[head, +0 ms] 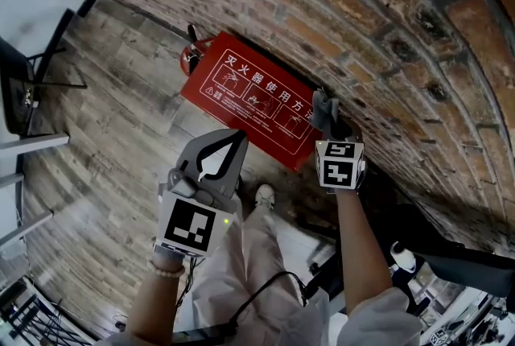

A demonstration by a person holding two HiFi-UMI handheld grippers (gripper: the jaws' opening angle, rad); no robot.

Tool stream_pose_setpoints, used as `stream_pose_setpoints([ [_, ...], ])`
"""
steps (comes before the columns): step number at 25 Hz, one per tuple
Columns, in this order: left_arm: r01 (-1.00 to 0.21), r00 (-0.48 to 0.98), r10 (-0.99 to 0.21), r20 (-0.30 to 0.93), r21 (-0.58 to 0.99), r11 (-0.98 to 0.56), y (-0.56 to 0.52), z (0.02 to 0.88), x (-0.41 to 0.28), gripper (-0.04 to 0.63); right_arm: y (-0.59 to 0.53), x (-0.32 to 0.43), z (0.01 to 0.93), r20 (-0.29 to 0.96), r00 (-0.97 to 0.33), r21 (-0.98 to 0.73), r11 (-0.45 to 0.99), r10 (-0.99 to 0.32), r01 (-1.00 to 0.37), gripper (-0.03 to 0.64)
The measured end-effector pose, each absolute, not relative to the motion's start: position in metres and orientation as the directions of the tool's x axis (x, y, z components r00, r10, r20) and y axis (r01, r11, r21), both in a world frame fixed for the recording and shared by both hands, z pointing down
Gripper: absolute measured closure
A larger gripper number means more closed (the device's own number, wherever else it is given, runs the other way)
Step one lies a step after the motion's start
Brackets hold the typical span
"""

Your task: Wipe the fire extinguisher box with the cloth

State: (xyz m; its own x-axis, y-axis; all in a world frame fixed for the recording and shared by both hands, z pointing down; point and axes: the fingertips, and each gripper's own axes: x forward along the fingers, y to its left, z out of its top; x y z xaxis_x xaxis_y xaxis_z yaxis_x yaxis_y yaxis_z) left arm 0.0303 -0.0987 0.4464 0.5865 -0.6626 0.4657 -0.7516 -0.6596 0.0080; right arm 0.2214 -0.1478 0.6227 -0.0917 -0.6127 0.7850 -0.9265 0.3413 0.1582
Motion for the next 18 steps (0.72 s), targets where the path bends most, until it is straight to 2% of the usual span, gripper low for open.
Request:
stream_pose_setpoints([
  [13,-0.767,0.573,-0.677,0.463,0.011,-0.642,-0.095,0.446,0.019,0.598,-0.147,0.222,0.608,0.762,-0.1,0.169,0.345,-0.64,-0.923,0.6],
  [18,-0.782,0.559,-0.693,0.454,0.01,-0.624,-0.097,0.44,0.008,0.598,-0.151,0.205,0.574,0.715,-0.157,0.149,0.368,-0.682,-0.918,0.6],
])
